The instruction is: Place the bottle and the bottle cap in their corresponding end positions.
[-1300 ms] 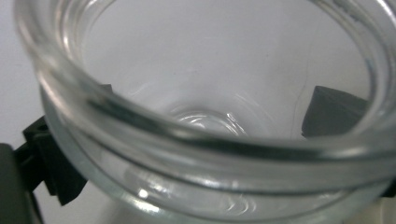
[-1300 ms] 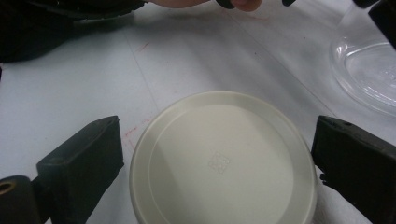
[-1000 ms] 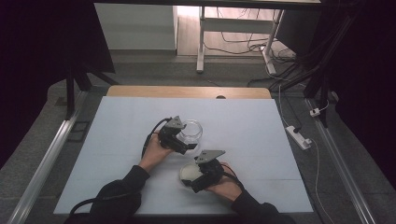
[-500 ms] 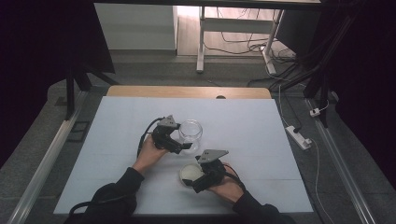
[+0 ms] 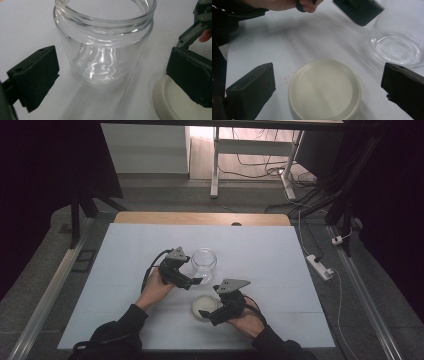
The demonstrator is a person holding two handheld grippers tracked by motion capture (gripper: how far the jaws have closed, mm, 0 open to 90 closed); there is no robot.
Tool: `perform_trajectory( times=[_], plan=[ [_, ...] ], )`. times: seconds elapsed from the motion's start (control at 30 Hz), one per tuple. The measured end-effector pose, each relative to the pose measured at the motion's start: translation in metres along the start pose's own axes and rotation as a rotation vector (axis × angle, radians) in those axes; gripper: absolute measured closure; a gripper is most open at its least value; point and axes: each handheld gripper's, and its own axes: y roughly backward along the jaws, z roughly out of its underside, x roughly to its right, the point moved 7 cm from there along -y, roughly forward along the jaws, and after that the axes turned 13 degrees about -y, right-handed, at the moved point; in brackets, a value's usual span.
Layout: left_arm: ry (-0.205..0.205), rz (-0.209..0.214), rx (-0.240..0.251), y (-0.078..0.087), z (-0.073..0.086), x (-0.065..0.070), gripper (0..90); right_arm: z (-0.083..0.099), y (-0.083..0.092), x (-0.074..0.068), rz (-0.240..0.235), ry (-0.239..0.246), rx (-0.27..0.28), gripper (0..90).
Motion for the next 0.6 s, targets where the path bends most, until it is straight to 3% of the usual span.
perform_trajectory(
  times=[0.3,0.6],
  plan=[
    [0.020,0.020,0.003,0.010,0.003,0.010,0.0,-0.002,0.010,0.004,0.009,-0.015,0.019,0.0],
    [0.034,0.030,0.013,0.030,0.008,0.022,0.0,-0.006,0.020,0.007,0.018,-0.029,0.041,0.0]
  ],
)
